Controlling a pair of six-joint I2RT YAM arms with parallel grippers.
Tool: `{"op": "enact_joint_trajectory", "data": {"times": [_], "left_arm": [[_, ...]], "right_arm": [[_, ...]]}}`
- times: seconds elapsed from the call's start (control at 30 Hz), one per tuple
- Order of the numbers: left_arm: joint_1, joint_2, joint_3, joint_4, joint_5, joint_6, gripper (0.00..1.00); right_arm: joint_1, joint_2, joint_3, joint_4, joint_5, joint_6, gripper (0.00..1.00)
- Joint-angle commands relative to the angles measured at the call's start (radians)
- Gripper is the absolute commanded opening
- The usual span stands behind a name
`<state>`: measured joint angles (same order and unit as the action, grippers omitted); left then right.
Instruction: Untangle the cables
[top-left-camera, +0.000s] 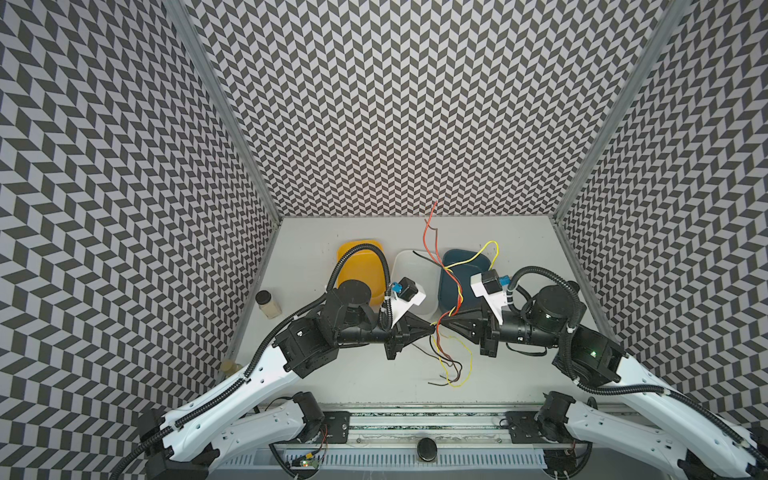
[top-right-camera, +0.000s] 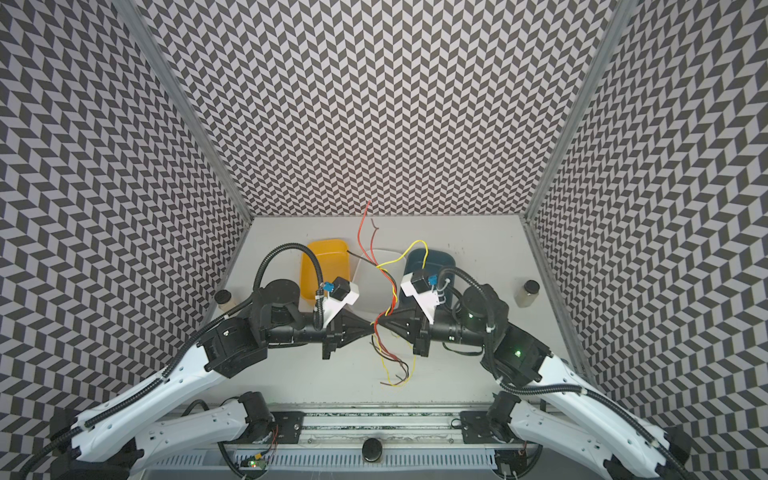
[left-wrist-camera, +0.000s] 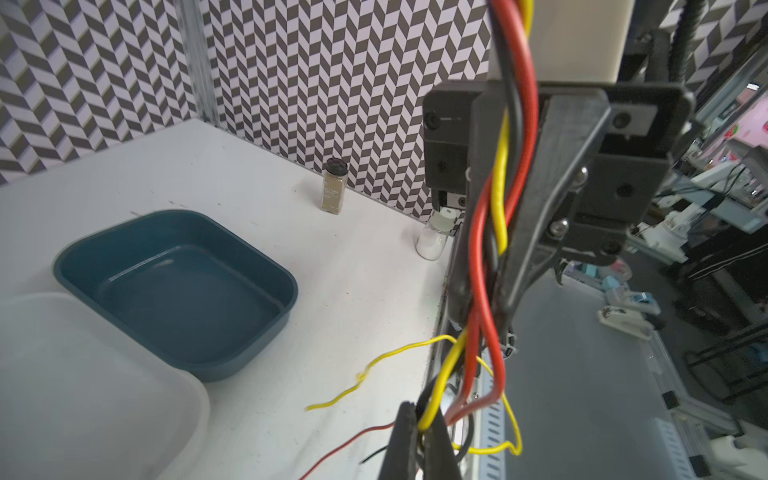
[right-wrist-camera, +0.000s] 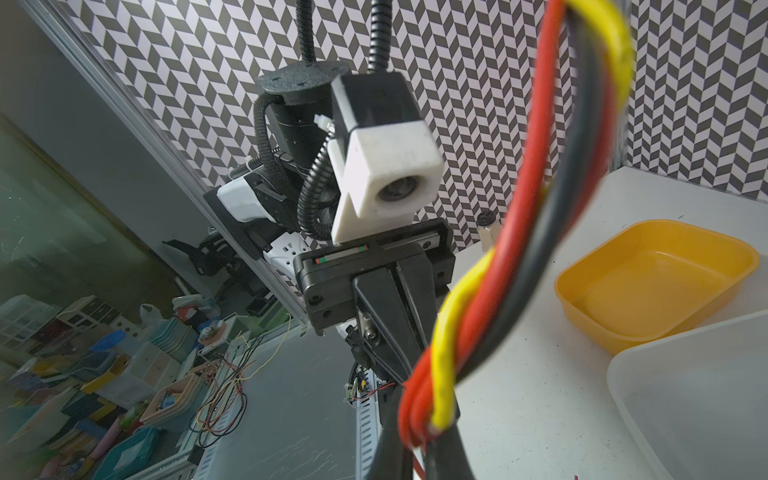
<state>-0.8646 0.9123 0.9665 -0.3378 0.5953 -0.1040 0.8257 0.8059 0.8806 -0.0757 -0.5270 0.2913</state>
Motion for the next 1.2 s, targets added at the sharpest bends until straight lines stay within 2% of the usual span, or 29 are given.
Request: {"op": "enact_joint_trajectory", "data": {"times": [0.0, 0.1, 0.23, 0.33, 0.53, 0.67, 0.9, 1.03, 1.17], "left_arm": [[0.007, -0.011, -0.001, 0.031, -0.025, -0.003, 0.0], [0.007, -0.013, -0.005, 0.034, -0.103, -0.019, 0.0], [0.012, -0.014, -0.013, 0.039, -0.189, -0.038, 0.0], [0.014, -0.004, -0.01, 0.04, -0.209, -0.053, 0.0], [0.016, 0.015, -0.01, 0.048, -0.205, -0.066, 0.0], [0.017, 0.022, -0.008, 0.045, -0.189, -0.064, 0.0], [0.016, 0.026, -0.001, 0.033, -0.17, -0.054, 0.0], [0.015, 0.022, 0.002, 0.022, -0.176, -0.045, 0.0], [0.015, 0.028, 0.006, 0.019, -0.177, -0.043, 0.0]], "right_arm": [[0.006, 0.002, -0.007, 0.021, 0.009, -0.023, 0.02], [0.006, 0.004, -0.018, 0.023, 0.033, -0.025, 0.09], [0.006, 0.005, -0.029, 0.036, 0.042, -0.021, 0.23], [0.006, 0.012, -0.036, 0.048, 0.044, -0.014, 0.33], [0.006, 0.05, -0.071, 0.139, 0.017, 0.033, 0.44], [0.006, 0.091, -0.067, 0.166, 0.013, 0.035, 0.45], [0.006, 0.088, -0.052, 0.16, 0.122, 0.026, 0.42], [0.006, 0.08, -0.034, 0.087, 0.225, -0.001, 0.39], [0.006, 0.097, -0.04, 0.118, 0.182, 0.024, 0.36]]}}
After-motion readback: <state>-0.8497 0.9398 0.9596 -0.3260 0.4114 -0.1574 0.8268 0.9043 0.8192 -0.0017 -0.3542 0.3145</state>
